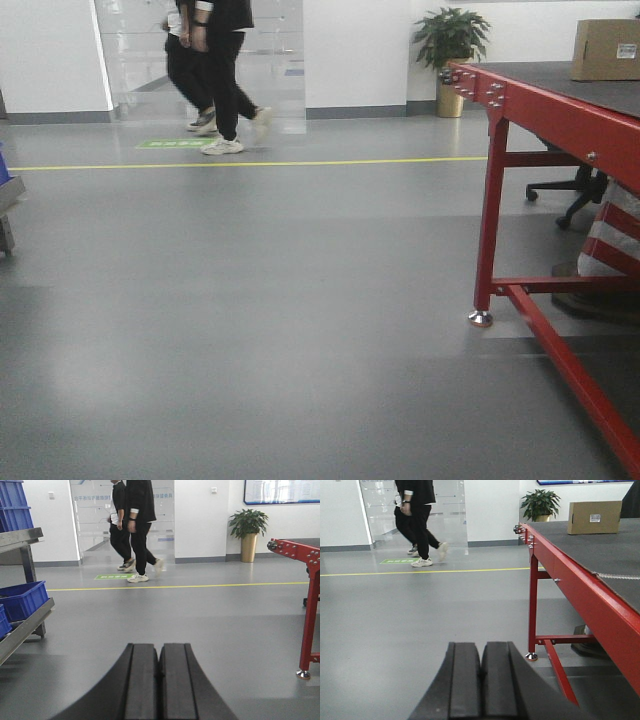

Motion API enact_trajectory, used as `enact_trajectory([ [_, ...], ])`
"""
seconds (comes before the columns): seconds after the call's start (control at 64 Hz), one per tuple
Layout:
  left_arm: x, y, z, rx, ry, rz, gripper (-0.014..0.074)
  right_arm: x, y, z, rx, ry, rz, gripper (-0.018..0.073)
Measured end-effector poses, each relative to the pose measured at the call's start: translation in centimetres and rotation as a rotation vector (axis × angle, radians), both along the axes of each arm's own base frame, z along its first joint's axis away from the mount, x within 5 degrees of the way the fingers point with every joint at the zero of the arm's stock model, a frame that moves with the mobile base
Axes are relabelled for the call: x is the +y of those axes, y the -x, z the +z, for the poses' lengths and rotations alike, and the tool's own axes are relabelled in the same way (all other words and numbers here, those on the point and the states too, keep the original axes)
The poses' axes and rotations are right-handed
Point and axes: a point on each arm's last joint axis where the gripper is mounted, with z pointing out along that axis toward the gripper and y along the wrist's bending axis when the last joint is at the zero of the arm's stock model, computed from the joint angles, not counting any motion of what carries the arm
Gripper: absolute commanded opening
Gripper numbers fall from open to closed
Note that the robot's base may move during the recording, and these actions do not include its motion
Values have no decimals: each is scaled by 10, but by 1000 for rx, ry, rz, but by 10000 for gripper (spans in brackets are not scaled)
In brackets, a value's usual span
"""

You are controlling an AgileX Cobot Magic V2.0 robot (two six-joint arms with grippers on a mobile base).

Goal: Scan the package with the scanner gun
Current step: 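Drive the base forward and turn toward the red conveyor table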

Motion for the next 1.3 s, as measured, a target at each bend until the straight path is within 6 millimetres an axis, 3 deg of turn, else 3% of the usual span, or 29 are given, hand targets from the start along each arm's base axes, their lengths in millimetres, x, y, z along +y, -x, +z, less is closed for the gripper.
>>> enact_trajectory([
  [1.296, 0, 0, 0, 0, 0, 0, -111, 0, 0, 0, 0, 0, 0, -158],
])
